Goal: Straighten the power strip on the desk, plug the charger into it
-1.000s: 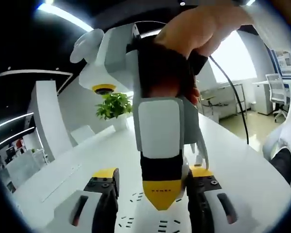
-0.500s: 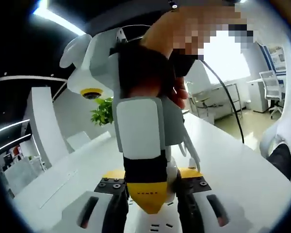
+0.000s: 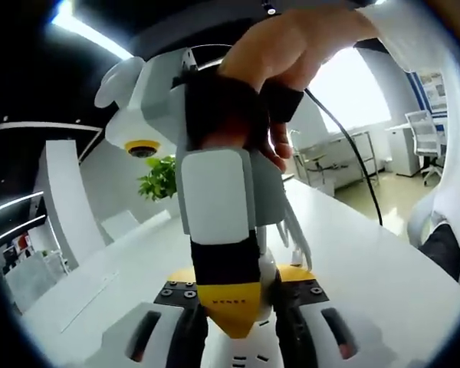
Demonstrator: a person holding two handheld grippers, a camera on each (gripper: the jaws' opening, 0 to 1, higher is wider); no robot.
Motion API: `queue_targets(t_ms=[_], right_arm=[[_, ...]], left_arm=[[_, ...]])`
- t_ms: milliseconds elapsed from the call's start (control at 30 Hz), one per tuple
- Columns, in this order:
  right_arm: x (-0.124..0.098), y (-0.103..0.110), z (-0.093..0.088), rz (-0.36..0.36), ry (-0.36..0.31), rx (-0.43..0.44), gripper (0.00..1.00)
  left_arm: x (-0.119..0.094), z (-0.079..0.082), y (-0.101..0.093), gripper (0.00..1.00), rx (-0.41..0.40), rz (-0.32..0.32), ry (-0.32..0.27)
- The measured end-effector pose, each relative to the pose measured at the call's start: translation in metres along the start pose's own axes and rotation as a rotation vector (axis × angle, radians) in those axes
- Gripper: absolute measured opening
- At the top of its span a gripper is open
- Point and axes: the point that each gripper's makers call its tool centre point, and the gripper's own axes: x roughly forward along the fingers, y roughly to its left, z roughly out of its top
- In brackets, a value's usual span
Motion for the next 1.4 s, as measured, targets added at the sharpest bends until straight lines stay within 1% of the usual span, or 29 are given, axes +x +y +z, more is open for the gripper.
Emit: queue_targets(t_ms=[67, 133, 233, 300, 367, 400, 467, 533, 567, 600, 633, 700, 733, 767, 800, 833, 867, 933, 967, 1000, 1033, 1067, 1100, 1133, 1167, 1200, 1267, 1367, 1400], right_arm=[[-0.001, 0.001, 0.0, 0.009, -0.008, -0.016, 0.3], [-0.003, 0.002, 0.0, 0.018, -0.024, -0.075, 0.3], [-0.015, 0.008, 0.002, 0.057, -0.061, -0.103, 0.34], [-0.026, 0.008, 0.007, 0.069, -0.093, -0.116, 0.35], [-0.041, 0.011, 0.015, 0.109, -0.134, -0.105, 0.35], [-0.052, 0.015, 0.019, 0.141, -0.167, -0.097, 0.35], [-0.065, 0.019, 0.022, 0.165, -0.189, -0.108, 0.35], [-0.077, 0.023, 0.029, 0.187, -0.225, -0.146, 0.35], [-0.081, 0.024, 0.03, 0.19, -0.229, -0.173, 0.34], [-0.085, 0.024, 0.032, 0.19, -0.237, -0.198, 0.32], [-0.087, 0.025, 0.034, 0.192, -0.254, -0.241, 0.28], [-0.087, 0.02, 0.028, 0.166, -0.229, -0.352, 0.17], [-0.085, 0.014, 0.025, 0.137, -0.224, -0.403, 0.12], [-0.081, 0.005, 0.023, 0.095, -0.201, -0.466, 0.08], [-0.078, 0.001, 0.022, 0.068, -0.183, -0.492, 0.02], [-0.073, -0.006, 0.022, 0.018, -0.174, -0.555, 0.01], [-0.069, -0.007, 0.024, 0.008, -0.176, -0.588, 0.01], [-0.061, -0.002, 0.022, 0.027, -0.163, -0.585, 0.01], [-0.057, 0.003, 0.02, 0.052, -0.144, -0.57, 0.01], [-0.054, 0.006, 0.02, 0.06, -0.135, -0.569, 0.01], [-0.051, 0.009, 0.02, 0.063, -0.126, -0.587, 0.01], [-0.049, 0.01, 0.019, 0.059, -0.11, -0.622, 0.01], [-0.046, 0.007, 0.018, 0.034, -0.092, -0.641, 0.01], [-0.046, 0.01, 0.024, 0.024, -0.118, -0.655, 0.01], [-0.047, 0.01, 0.02, 0.015, -0.096, -0.66, 0.01], [-0.046, 0.011, 0.019, 0.016, -0.082, -0.691, 0.01], [-0.045, 0.017, 0.015, 0.018, -0.074, -0.717, 0.01], [-0.042, 0.023, 0.013, 0.041, -0.051, -0.712, 0.01], [-0.039, 0.026, 0.008, 0.051, -0.022, -0.722, 0.01]], left_arm=[[0.001, -0.001, 0.002, 0.32, -0.002, -0.004, 0.0], [0.002, -0.002, 0.002, 0.31, -0.003, -0.011, 0.0], [0.004, -0.003, 0.005, 0.31, -0.008, -0.009, -0.001], [0.005, -0.004, 0.006, 0.31, -0.024, -0.01, 0.004], [0.005, -0.005, 0.006, 0.31, -0.023, -0.009, 0.005], [0.005, -0.005, 0.006, 0.31, -0.023, -0.008, 0.004], [0.005, -0.005, 0.006, 0.31, -0.025, -0.009, 0.005], [0.005, -0.005, 0.006, 0.31, -0.027, -0.007, 0.005], [0.004, -0.005, 0.005, 0.31, -0.027, -0.008, 0.005], [0.004, -0.005, 0.005, 0.31, -0.026, -0.007, 0.006], [0.004, -0.005, 0.005, 0.31, -0.026, -0.007, 0.006], [0.003, -0.006, 0.005, 0.31, -0.028, -0.007, 0.008], [0.002, -0.005, 0.005, 0.31, -0.028, -0.006, 0.008], [0.002, -0.005, 0.004, 0.31, -0.029, -0.006, 0.008], [0.001, -0.005, 0.004, 0.31, -0.03, -0.005, 0.009], [0.001, -0.005, 0.003, 0.31, -0.029, -0.005, 0.01], [0.001, -0.006, 0.003, 0.31, -0.029, -0.005, 0.01], [0.0, -0.006, 0.004, 0.31, -0.029, -0.005, 0.011], [0.0, -0.006, 0.004, 0.31, -0.028, -0.005, 0.011], [0.0, -0.006, 0.004, 0.31, -0.028, -0.005, 0.012], [0.0, -0.006, 0.004, 0.31, -0.028, -0.004, 0.012], [0.0, -0.006, 0.003, 0.31, -0.026, -0.004, 0.013], [-0.001, -0.006, 0.003, 0.31, -0.026, -0.005, 0.014], [-0.001, -0.007, 0.003, 0.31, -0.027, -0.005, 0.016], [-0.001, -0.008, 0.004, 0.3, -0.025, 0.003, 0.021], [-0.002, -0.008, 0.004, 0.3, -0.034, 0.002, 0.022], [-0.003, -0.008, 0.004, 0.31, -0.042, 0.004, 0.025], [-0.002, -0.011, 0.002, 0.31, -0.041, 0.001, 0.04], [-0.002, -0.014, 0.0, 0.32, -0.039, 0.002, 0.058]])
